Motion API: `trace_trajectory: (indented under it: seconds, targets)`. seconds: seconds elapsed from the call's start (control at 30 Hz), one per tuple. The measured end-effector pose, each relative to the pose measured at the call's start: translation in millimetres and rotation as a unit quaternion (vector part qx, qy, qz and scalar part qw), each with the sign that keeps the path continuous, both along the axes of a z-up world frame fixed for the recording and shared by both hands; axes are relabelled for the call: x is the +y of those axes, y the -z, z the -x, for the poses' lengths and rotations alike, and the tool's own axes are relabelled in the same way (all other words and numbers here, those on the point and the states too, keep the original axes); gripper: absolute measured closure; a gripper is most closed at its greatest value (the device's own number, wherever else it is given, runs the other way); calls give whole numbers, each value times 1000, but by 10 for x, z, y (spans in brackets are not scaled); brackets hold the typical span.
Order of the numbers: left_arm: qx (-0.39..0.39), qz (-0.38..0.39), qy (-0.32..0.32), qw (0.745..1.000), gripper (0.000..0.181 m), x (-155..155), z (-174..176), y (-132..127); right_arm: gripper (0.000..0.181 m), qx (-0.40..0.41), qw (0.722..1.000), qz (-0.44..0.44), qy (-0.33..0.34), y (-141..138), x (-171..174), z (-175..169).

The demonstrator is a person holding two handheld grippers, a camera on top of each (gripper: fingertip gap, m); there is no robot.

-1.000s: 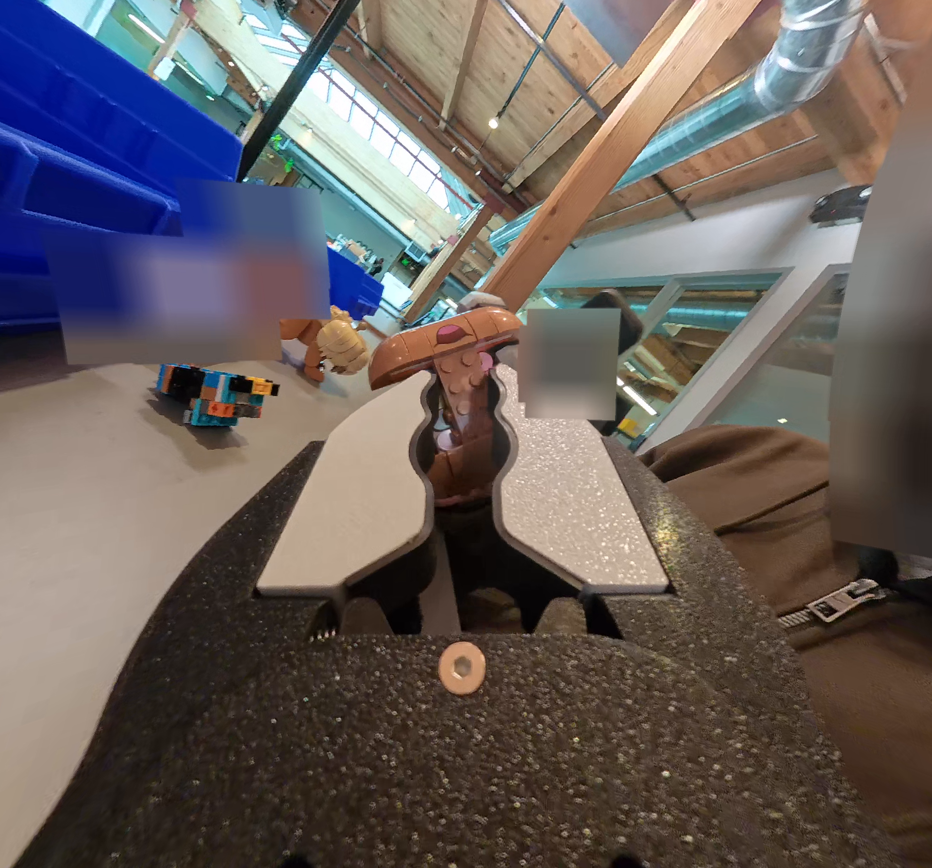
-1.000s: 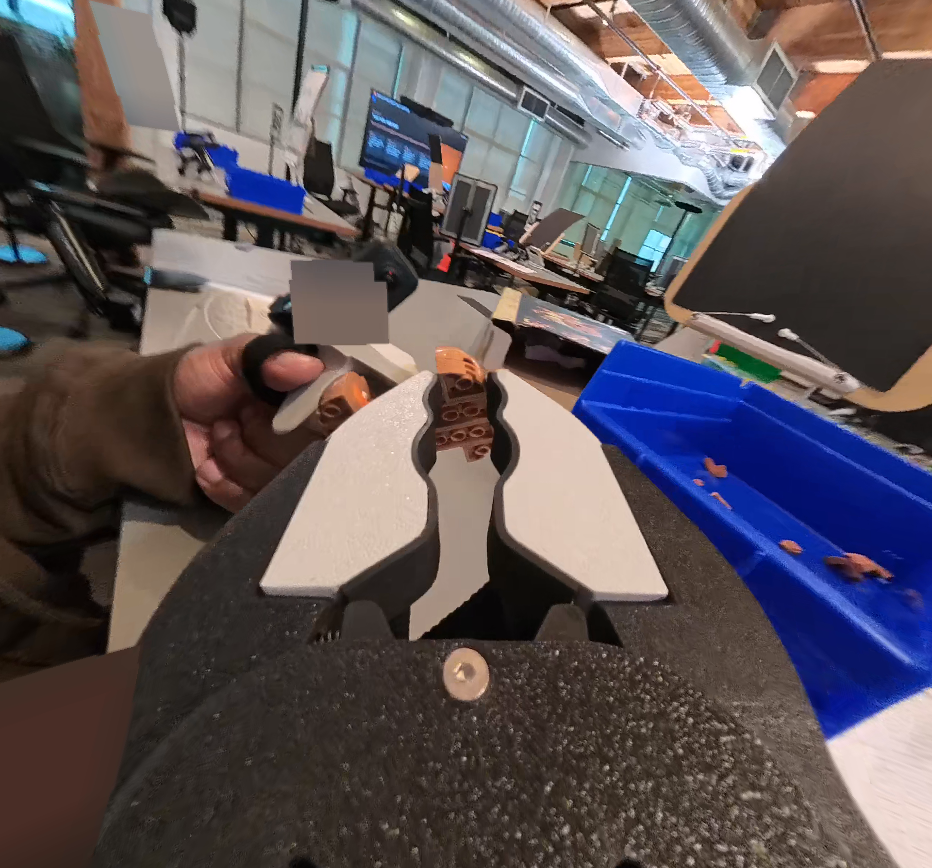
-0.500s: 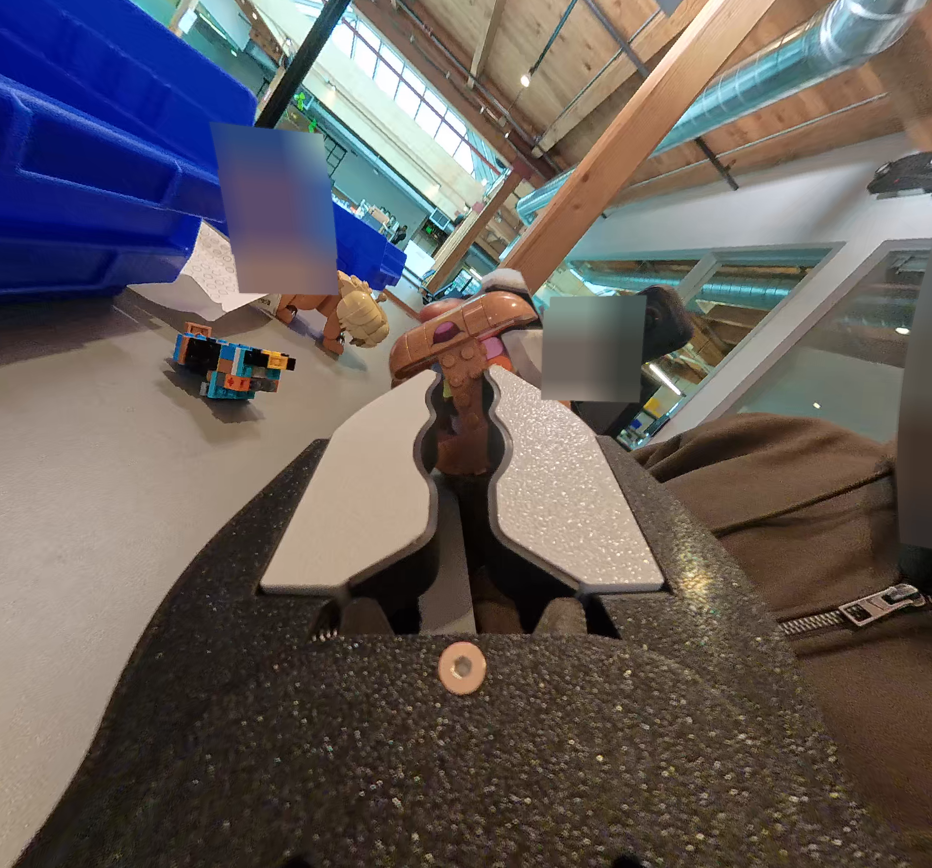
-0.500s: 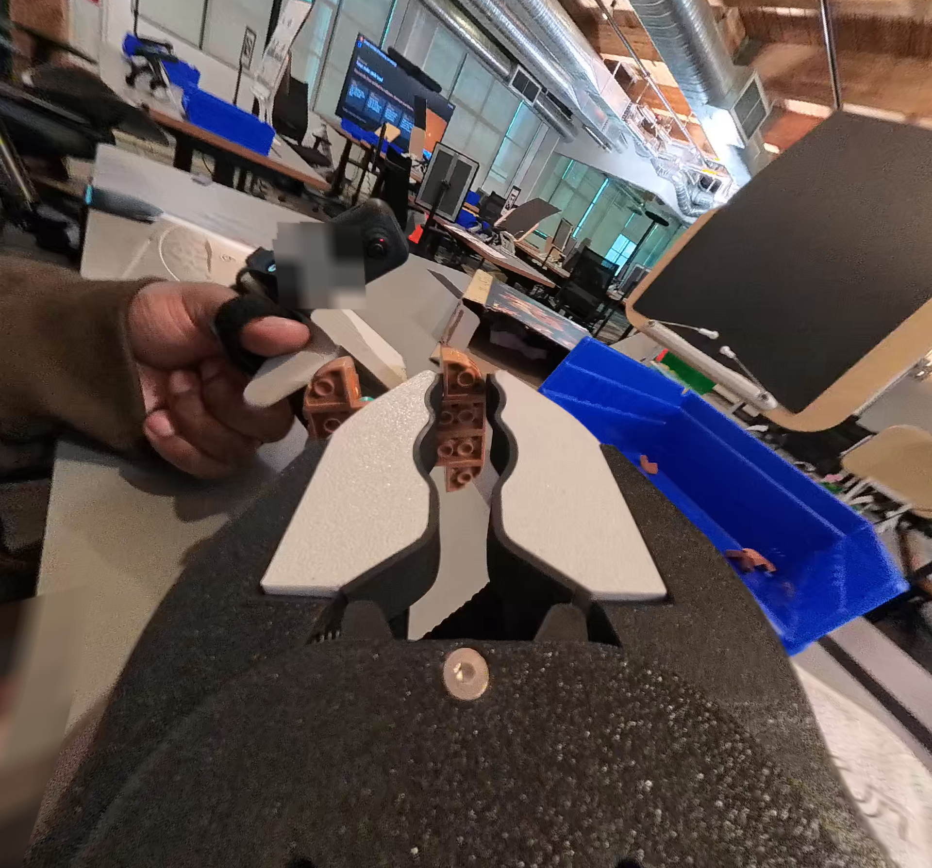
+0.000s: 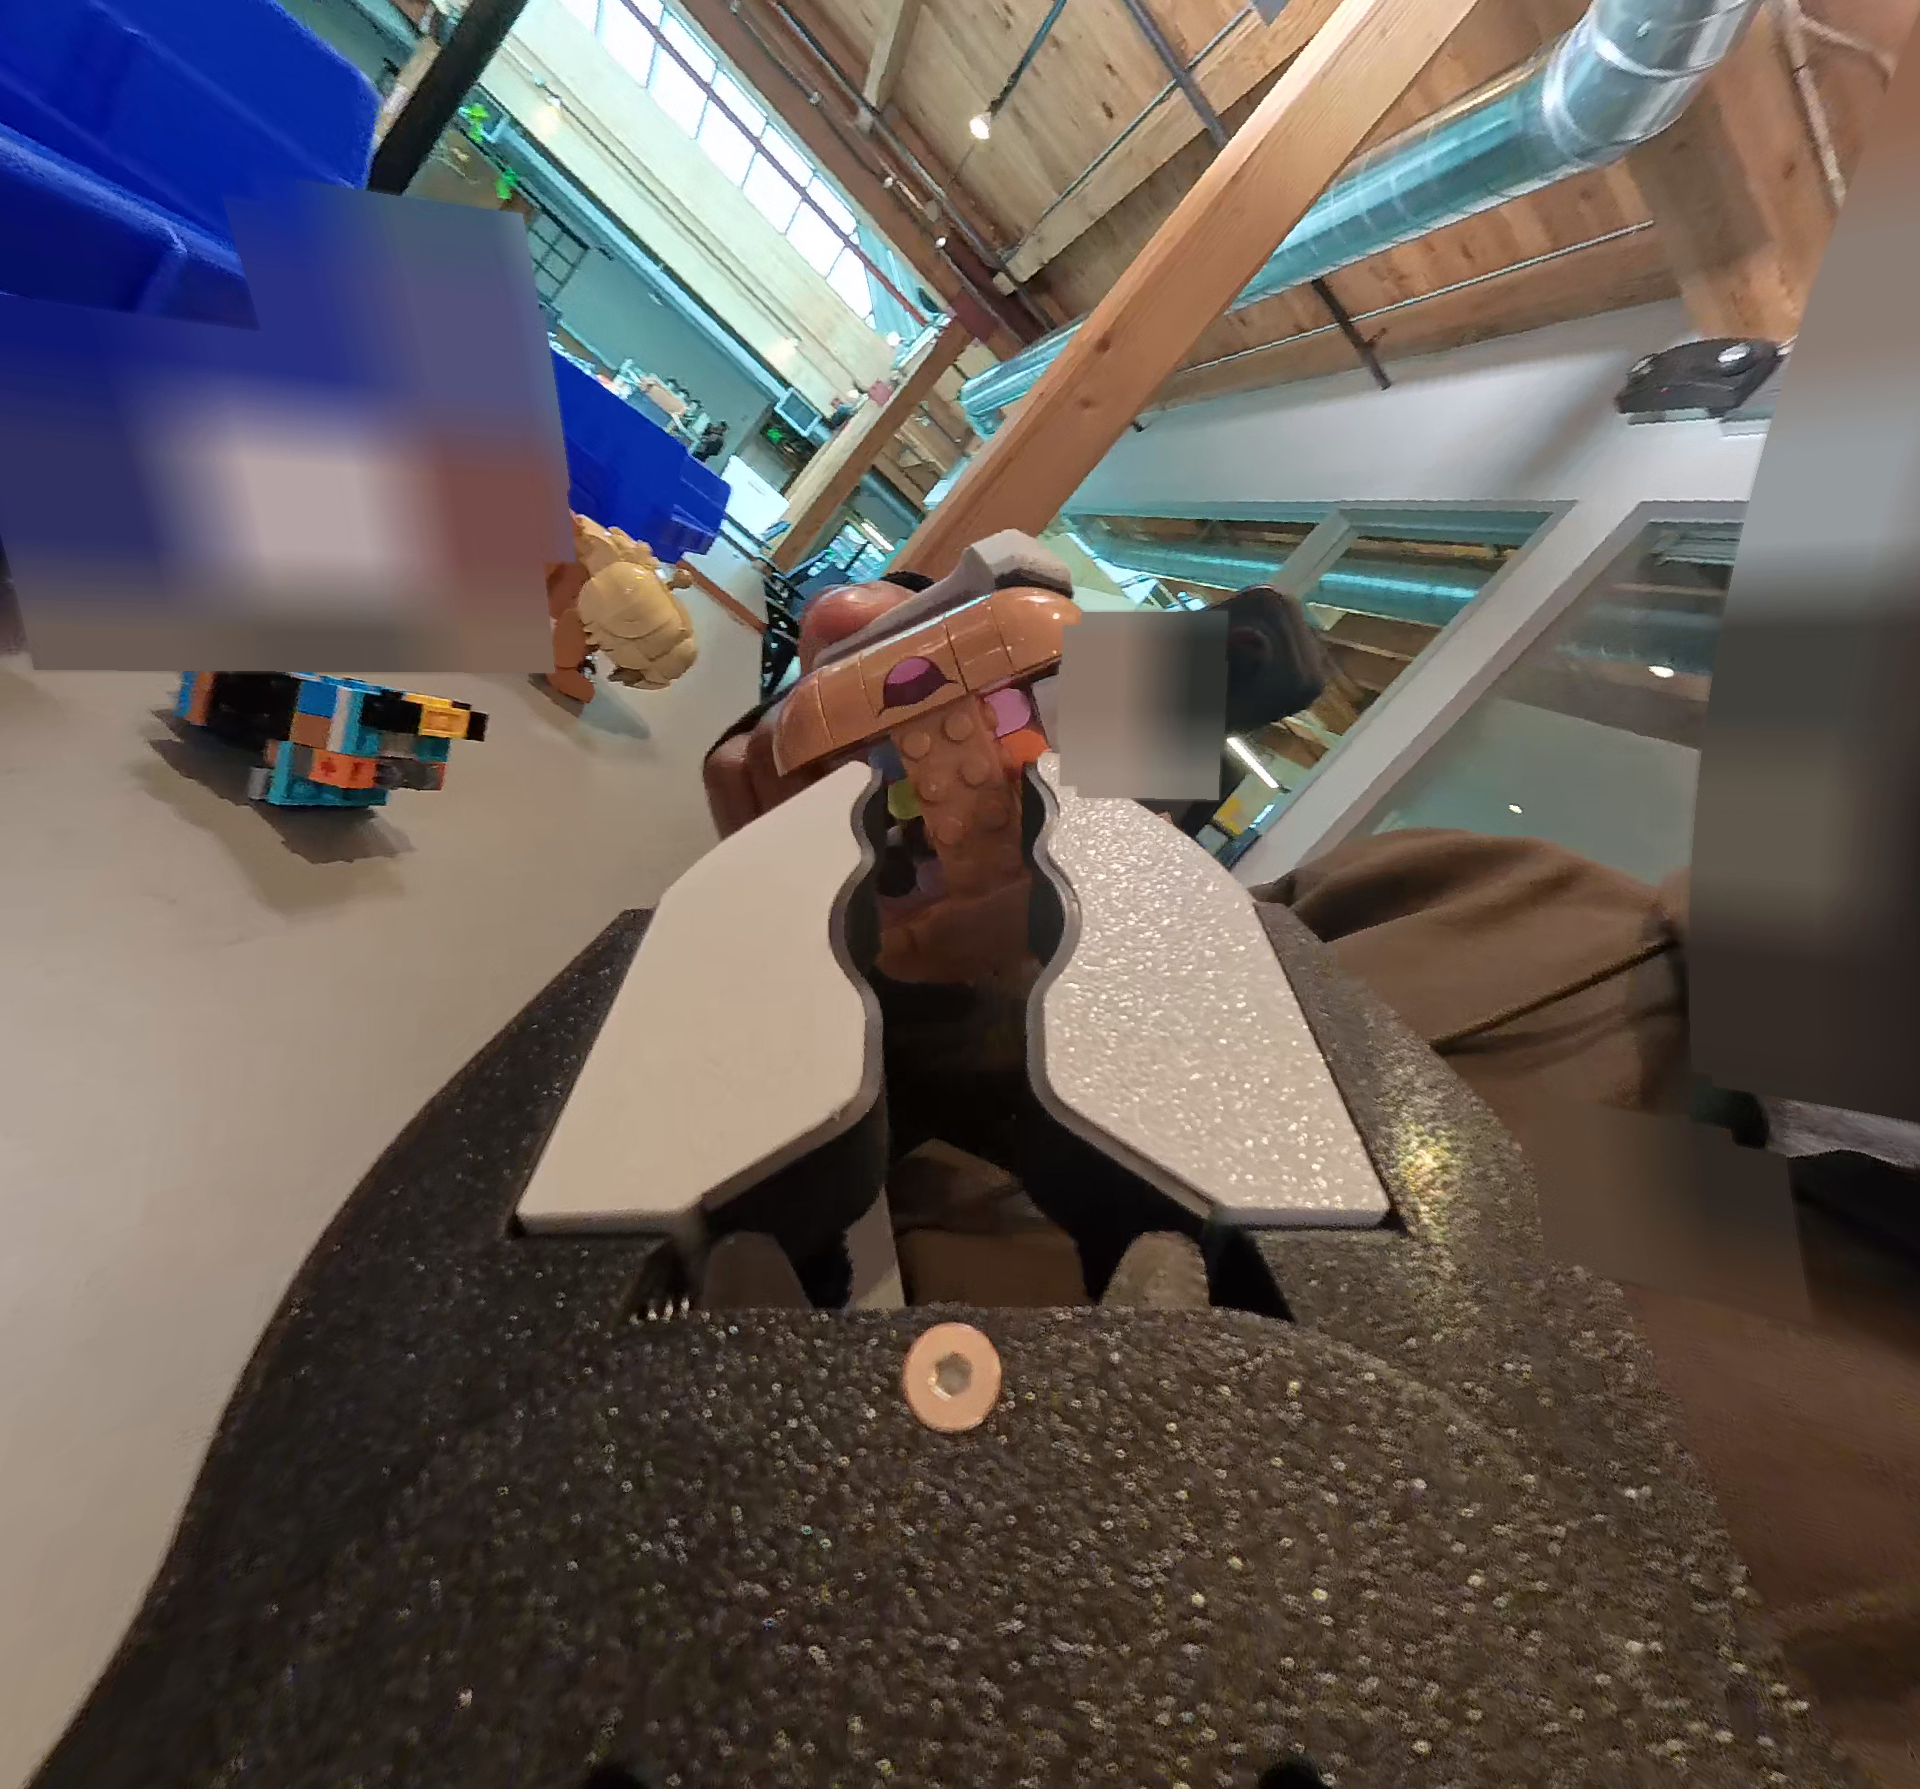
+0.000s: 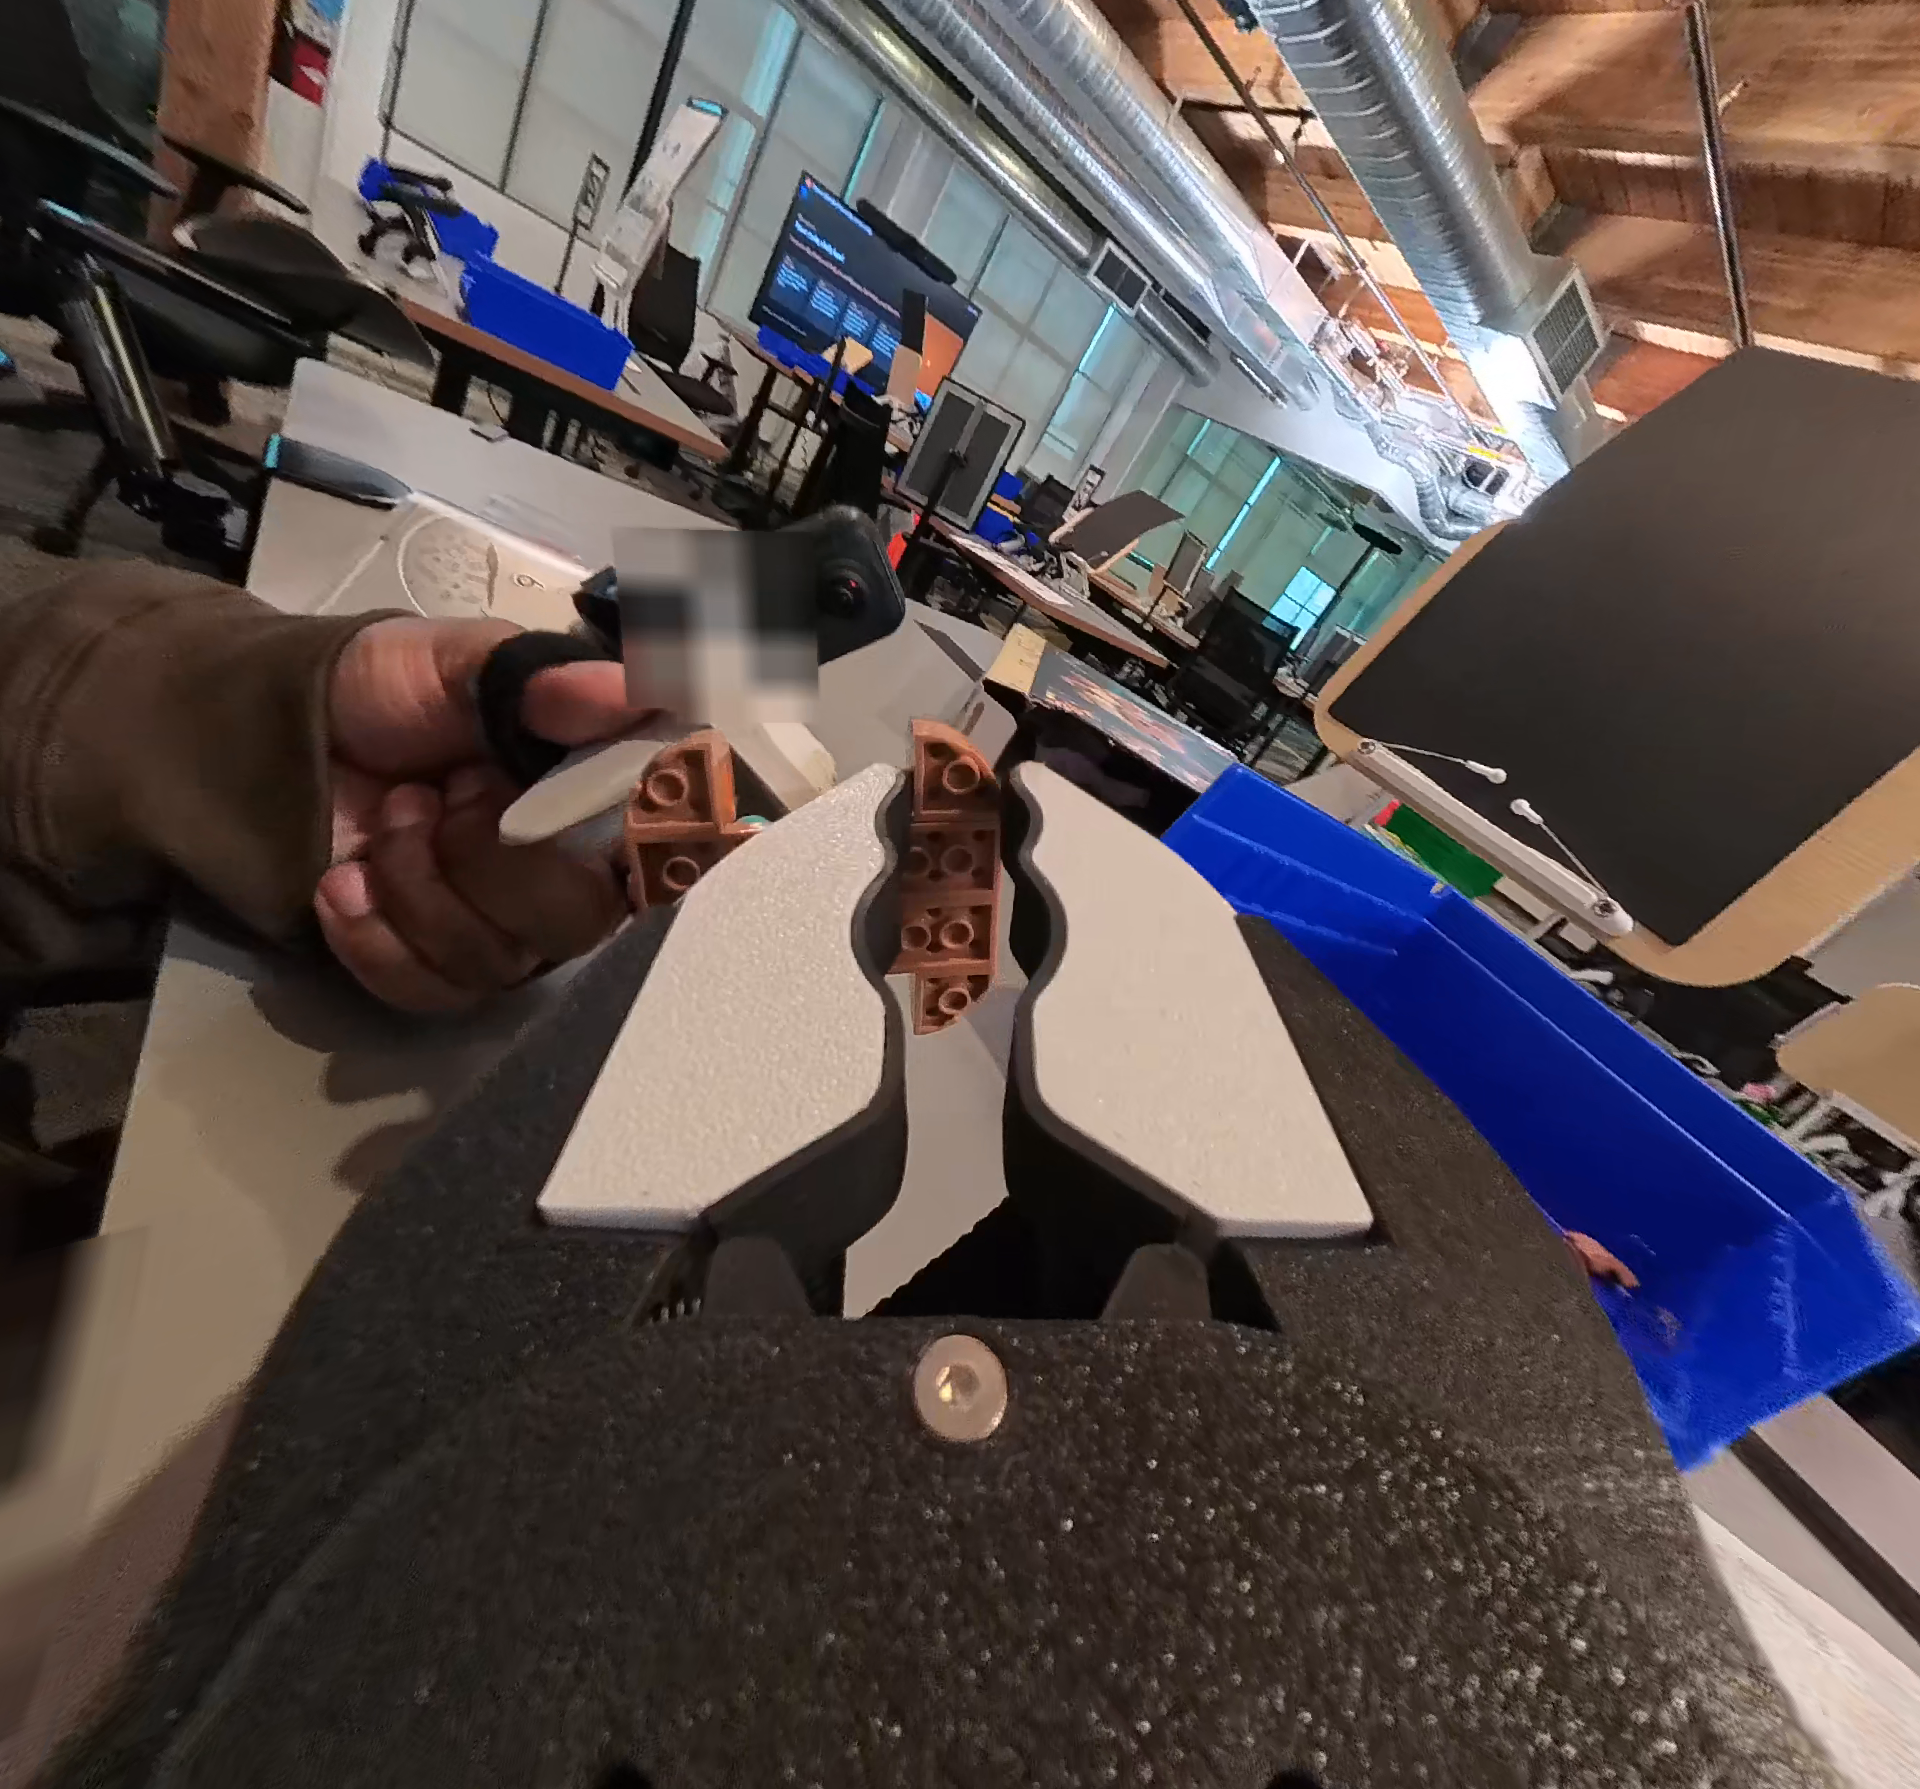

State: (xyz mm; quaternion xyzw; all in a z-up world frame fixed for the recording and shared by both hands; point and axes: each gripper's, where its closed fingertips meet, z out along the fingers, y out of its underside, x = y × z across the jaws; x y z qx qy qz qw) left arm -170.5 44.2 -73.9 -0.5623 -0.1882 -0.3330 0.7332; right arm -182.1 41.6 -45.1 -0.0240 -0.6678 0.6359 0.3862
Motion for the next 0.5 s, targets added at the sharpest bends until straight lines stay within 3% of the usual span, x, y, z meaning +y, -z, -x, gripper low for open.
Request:
trace_trajectory:
  seconds: [0.23,0.37,0.5]
  targets:
    - [31,42,-34,998,161,21,41,87,165,-25,1000,4,-9,100,41,39]
    - [87,134,-79,984,162,55,105,268,165,-59,998,-35,5,312,134,78]
    - [141,247,-84,955,161,132,86,546,165,-79,993,-92,15,557,189,60]
